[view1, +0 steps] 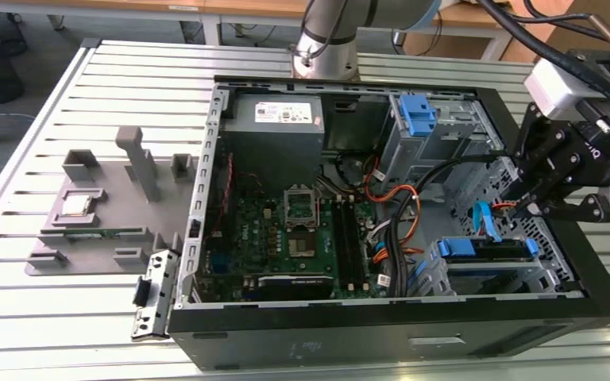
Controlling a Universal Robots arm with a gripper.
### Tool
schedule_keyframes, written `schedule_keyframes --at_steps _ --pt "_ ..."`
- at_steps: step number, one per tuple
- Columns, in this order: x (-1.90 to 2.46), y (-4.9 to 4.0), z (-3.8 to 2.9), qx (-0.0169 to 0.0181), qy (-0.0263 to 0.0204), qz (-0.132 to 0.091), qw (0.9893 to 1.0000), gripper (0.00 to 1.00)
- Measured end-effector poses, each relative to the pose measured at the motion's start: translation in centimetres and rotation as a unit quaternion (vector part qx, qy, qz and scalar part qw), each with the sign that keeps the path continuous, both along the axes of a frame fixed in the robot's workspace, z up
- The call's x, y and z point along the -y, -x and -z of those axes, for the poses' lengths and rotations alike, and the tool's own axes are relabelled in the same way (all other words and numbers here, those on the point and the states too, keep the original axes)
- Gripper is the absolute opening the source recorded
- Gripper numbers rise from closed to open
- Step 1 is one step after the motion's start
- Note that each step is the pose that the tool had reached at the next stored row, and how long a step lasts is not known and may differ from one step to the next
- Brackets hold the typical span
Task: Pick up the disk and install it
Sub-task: 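Insert the second disk wire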
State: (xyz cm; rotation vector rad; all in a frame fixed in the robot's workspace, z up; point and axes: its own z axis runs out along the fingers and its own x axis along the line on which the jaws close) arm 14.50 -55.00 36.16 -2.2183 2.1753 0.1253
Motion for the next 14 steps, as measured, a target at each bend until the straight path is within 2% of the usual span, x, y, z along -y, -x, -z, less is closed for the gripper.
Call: schedule_keyframes --at_steps 9,14 --pt "-0.15 -2.17 0.04 0.0 0.0 0.0 1.0 0.3" --pt "-0.23 -3.06 0.09 0.0 0.0 0.0 1.0 0.3"
